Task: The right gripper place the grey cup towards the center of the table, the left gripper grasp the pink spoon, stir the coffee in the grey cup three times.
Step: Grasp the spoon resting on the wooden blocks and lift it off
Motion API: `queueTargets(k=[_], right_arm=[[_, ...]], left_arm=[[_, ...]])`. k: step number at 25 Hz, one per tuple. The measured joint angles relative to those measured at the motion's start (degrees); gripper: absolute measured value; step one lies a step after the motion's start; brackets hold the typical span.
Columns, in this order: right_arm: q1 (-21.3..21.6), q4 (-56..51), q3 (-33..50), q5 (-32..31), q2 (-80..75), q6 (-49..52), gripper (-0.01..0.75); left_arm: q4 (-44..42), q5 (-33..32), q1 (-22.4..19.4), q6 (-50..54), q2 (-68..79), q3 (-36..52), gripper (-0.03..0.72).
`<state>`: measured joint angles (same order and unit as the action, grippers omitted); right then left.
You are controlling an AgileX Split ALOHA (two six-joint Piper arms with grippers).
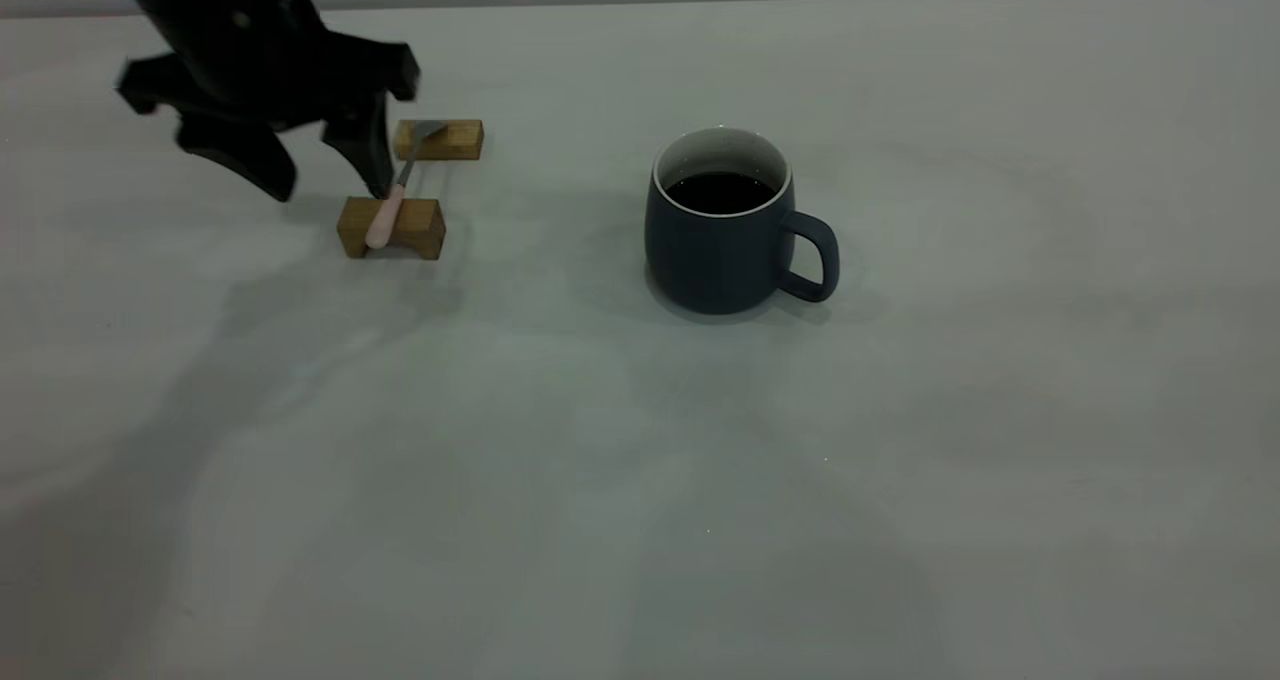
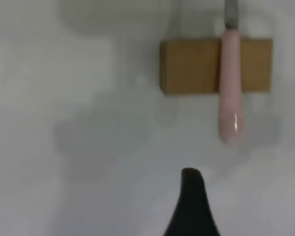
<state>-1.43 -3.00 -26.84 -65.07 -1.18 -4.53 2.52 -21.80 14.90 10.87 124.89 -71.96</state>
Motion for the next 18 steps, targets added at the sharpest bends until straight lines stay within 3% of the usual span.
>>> queueTargets(k=[11,14,18], right_arm=[[0.0,0.0,0.0,0.0,0.0,0.0,0.237],[0.0,0.0,0.0,0.0,0.0,0.0,0.237],[0.0,0.0,0.0,0.0,0.0,0.0,0.238]], left_arm=[[0.7,0.9,0.0,0.2,8.6,-5.7,0.588],[0.8,1.6,0.0,0.2,9.6,-5.7,0.524],[1.1,2.6,0.0,0.4,10.3,-5.7,0.374]])
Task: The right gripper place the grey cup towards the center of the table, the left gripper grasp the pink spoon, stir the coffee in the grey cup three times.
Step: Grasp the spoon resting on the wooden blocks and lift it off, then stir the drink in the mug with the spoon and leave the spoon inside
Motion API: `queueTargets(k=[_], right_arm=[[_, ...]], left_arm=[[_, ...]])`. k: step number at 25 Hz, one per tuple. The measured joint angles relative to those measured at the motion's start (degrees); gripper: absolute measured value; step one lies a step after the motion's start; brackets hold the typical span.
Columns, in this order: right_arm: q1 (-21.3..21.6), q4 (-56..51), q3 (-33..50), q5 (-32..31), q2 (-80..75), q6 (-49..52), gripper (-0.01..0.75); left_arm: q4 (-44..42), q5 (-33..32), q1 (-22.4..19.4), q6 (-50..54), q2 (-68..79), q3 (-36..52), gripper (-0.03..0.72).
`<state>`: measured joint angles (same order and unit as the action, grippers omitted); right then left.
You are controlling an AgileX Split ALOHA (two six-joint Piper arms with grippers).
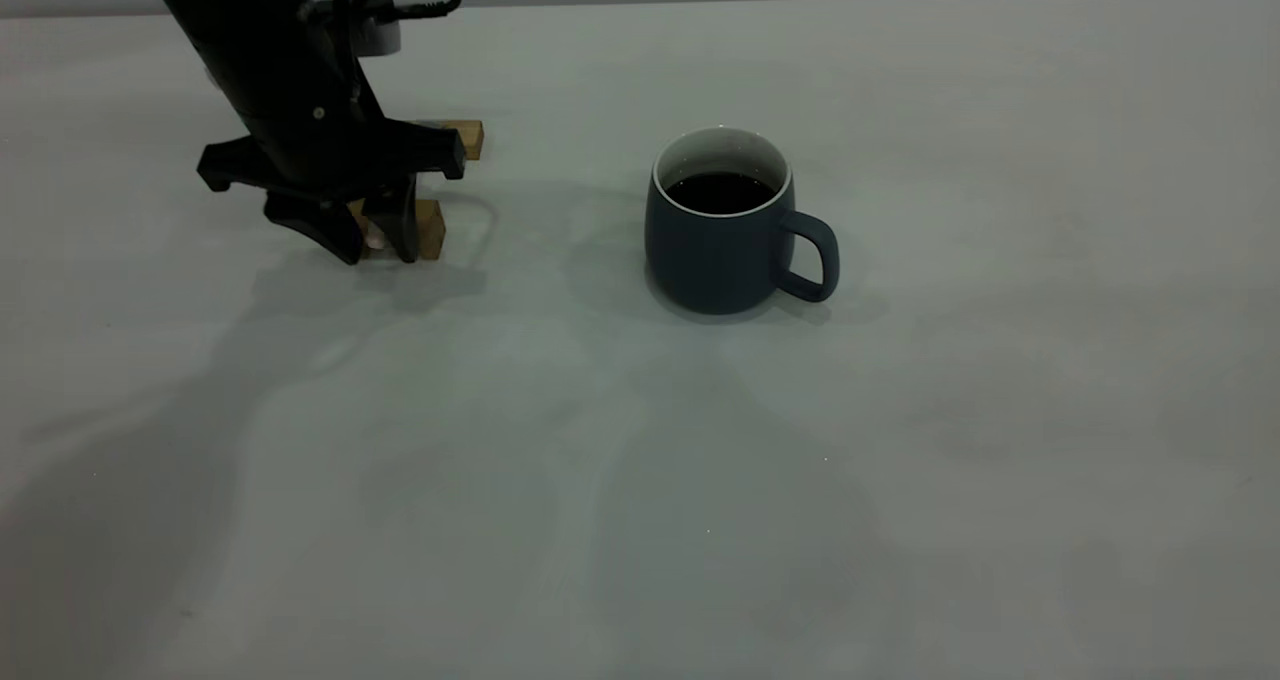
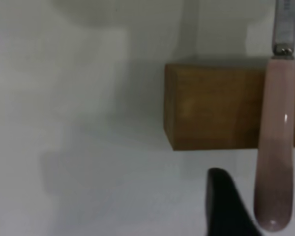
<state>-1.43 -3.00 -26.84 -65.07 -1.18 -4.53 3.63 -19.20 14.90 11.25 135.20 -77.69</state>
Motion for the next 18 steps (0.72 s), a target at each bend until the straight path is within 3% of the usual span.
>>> queueTargets(k=[4,8,13,18], right_arm=[[0.0,0.0,0.0,0.0,0.0,0.0,0.238],[0.0,0.0,0.0,0.0,0.0,0.0,0.238],[0.0,0.0,0.0,0.0,0.0,0.0,0.238],[0.0,0.0,0.0,0.0,0.0,0.0,0.238]], left_arm=[[0.2,0.9,0.0,1.9,0.1,-0.1,0.18],[0.2,-1.9,0.0,4.9,-0.8,-2.2,0.173],[1.9,-20.7,0.0,13.9,-5.6,-11.8,0.173],[14.7,-43.3,0.0,29.9,-9.3,-21.5,0.173]])
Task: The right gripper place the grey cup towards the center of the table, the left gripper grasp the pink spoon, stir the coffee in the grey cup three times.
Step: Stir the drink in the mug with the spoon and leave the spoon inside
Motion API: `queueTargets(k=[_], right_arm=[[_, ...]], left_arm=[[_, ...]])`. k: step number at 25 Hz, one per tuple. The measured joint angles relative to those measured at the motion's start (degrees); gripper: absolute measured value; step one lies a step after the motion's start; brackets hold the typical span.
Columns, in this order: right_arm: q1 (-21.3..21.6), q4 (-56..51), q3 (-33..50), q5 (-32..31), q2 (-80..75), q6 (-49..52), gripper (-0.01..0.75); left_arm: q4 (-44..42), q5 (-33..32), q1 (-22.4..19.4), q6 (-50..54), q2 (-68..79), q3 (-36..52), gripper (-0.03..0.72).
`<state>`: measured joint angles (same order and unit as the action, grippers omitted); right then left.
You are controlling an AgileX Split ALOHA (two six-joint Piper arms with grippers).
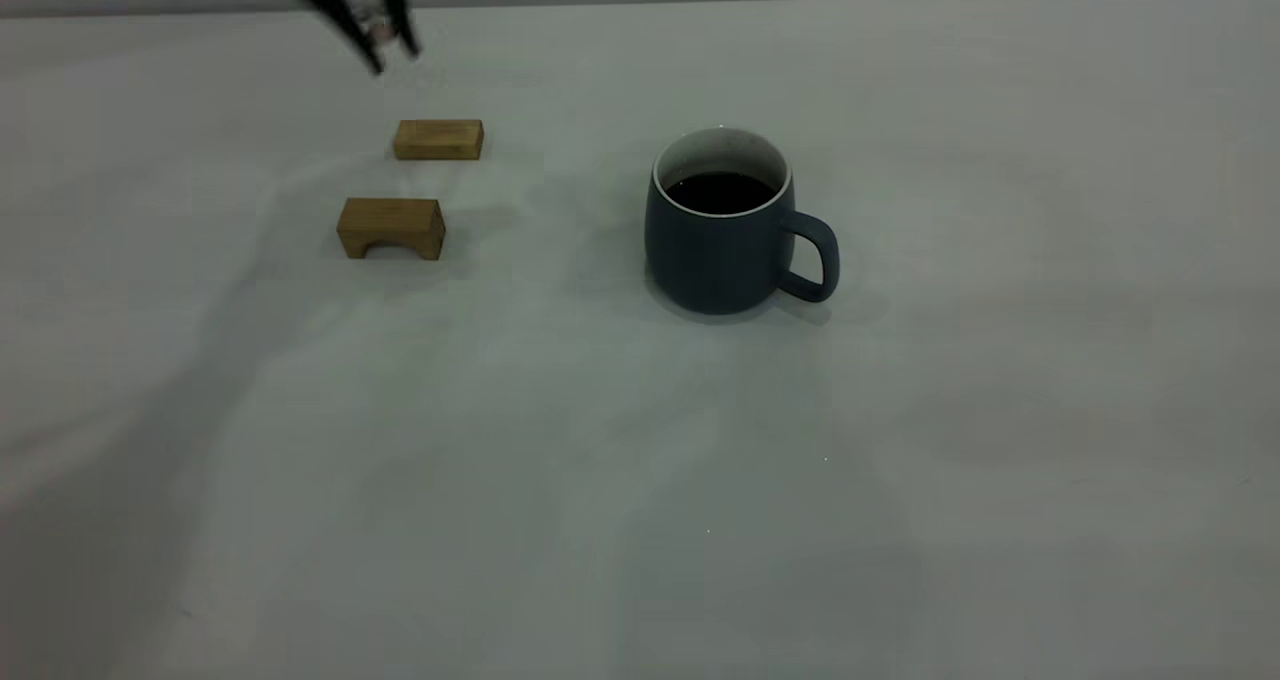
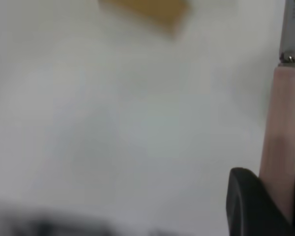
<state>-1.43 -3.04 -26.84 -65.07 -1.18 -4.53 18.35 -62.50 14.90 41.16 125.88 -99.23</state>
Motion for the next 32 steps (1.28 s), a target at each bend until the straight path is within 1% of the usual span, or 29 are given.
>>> queueTargets(k=[2,6,11,15,18,23,27,32], right_arm=[[0.0,0.0,0.0,0.0,0.0,0.0,0.238],[0.0,0.0,0.0,0.0,0.0,0.0,0.238],[0.0,0.0,0.0,0.0,0.0,0.0,0.238],[0.0,0.0,0.0,0.0,0.0,0.0,0.238],[0.0,0.0,0.0,0.0,0.0,0.0,0.238],[0.0,0.0,0.0,0.0,0.0,0.0,0.238],[0.0,0.0,0.0,0.0,0.0,0.0,0.238],[0.0,0.0,0.0,0.0,0.0,0.0,0.238]], left_arm=[[7.5,-4.4,0.0,7.1,-0.1,-3.2,0.173],[24.4,-4.4,0.8,16.6,-0.1,-5.4,0.173],[38.9,-4.4,2.4,18.8,1.8,-5.7,0.173],[46.1,-4.4,3.7,19.1,5.7,-5.7,0.173],[49.8,-4.4,4.2,19.1,9.0,-5.7,0.173],[52.3,-2.7,4.4,17.1,14.1,-5.7,0.173],[56.3,-0.8,4.4,13.7,18.0,-5.7,0.173],[58.3,3.6,4.5,10.5,21.2,-5.7,0.173]])
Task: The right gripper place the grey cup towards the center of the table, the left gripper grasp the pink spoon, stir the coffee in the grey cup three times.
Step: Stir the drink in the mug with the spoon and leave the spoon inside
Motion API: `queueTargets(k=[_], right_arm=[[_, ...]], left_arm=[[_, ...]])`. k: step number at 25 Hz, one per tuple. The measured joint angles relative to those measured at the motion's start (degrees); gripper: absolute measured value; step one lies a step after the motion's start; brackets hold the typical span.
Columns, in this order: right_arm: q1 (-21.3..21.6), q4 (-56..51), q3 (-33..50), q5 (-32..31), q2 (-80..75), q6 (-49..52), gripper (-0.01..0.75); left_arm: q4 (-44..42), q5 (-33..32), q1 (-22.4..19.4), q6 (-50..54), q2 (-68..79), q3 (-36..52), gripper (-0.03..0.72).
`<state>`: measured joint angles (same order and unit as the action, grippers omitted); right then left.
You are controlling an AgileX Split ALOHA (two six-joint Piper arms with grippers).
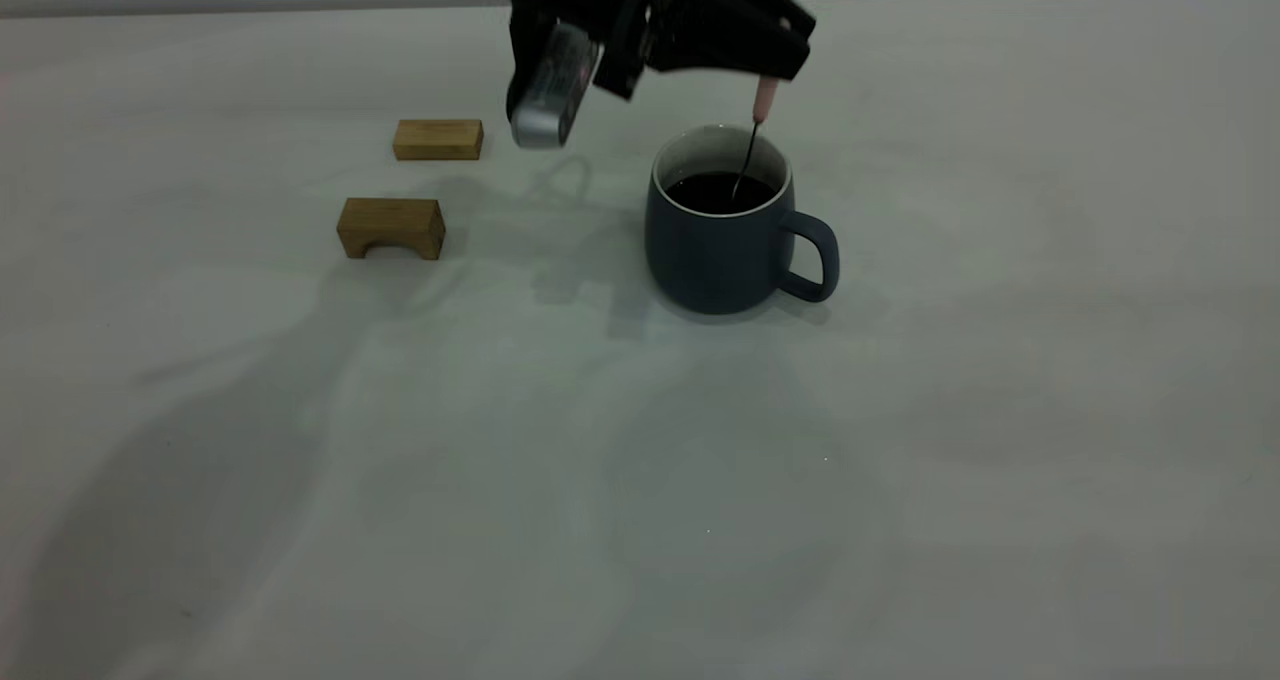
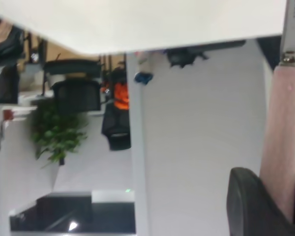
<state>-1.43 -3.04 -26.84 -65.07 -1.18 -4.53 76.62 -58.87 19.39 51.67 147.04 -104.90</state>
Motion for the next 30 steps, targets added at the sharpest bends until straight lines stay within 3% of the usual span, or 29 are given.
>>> queueTargets(k=[5,13,20,24,30], right_arm=[[0.0,0.0,0.0,0.0,0.0,0.0,0.238],[0.0,0.0,0.0,0.0,0.0,0.0,0.238],[0.0,0.0,0.0,0.0,0.0,0.0,0.238],[0.0,0.0,0.0,0.0,0.0,0.0,0.238],[0.0,0.0,0.0,0.0,0.1,0.0,0.238]], left_arm=[[0.4,4.9,0.0,-1.1,0.3,0.0,0.173],[5.9,1.3,0.5,-0.9,2.2,0.0,0.173],[-3.8,0.9,-0.1,11.0,-0.2,-0.1,0.173],[-3.9,2.9,-0.5,4.1,-1.3,-1.0,0.173],[3.9,-3.1,0.0,-1.0,2.1,-1.2,0.173]])
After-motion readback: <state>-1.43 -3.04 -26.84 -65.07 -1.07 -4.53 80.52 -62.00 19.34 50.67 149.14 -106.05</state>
